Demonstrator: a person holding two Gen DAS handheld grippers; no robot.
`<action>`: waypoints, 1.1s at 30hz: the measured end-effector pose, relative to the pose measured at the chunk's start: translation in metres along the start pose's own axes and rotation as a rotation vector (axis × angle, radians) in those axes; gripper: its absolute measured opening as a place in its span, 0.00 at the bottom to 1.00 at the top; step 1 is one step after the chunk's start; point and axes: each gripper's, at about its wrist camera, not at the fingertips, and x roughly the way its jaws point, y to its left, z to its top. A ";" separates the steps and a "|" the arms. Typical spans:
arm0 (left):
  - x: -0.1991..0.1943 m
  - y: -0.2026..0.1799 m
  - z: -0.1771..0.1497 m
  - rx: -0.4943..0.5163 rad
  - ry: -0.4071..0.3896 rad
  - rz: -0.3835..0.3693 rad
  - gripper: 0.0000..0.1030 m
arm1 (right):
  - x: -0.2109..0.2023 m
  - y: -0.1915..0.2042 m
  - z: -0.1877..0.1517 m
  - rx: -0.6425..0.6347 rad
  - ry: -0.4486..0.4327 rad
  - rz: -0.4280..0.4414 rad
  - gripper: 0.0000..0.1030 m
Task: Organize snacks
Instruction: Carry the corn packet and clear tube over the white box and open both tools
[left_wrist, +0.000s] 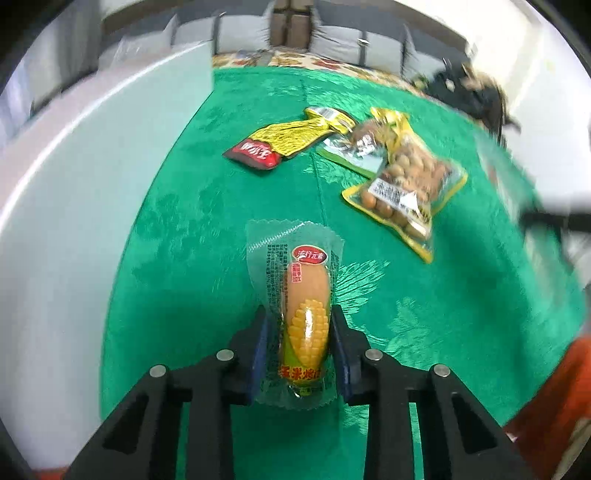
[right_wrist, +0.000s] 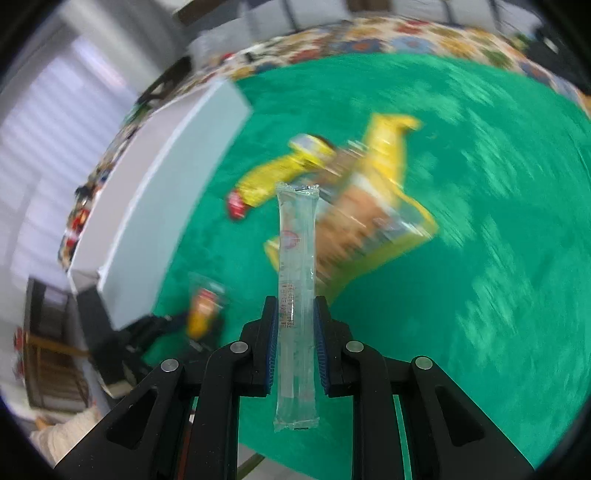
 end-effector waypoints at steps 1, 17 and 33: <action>-0.003 0.004 0.001 -0.029 -0.002 -0.022 0.29 | 0.000 -0.013 -0.010 0.039 0.000 0.008 0.19; -0.166 0.144 0.043 -0.265 -0.251 0.056 0.30 | -0.005 0.135 0.048 -0.011 -0.069 0.353 0.19; -0.148 0.226 0.019 -0.323 -0.202 0.301 0.77 | 0.074 0.278 0.047 -0.316 -0.111 0.243 0.54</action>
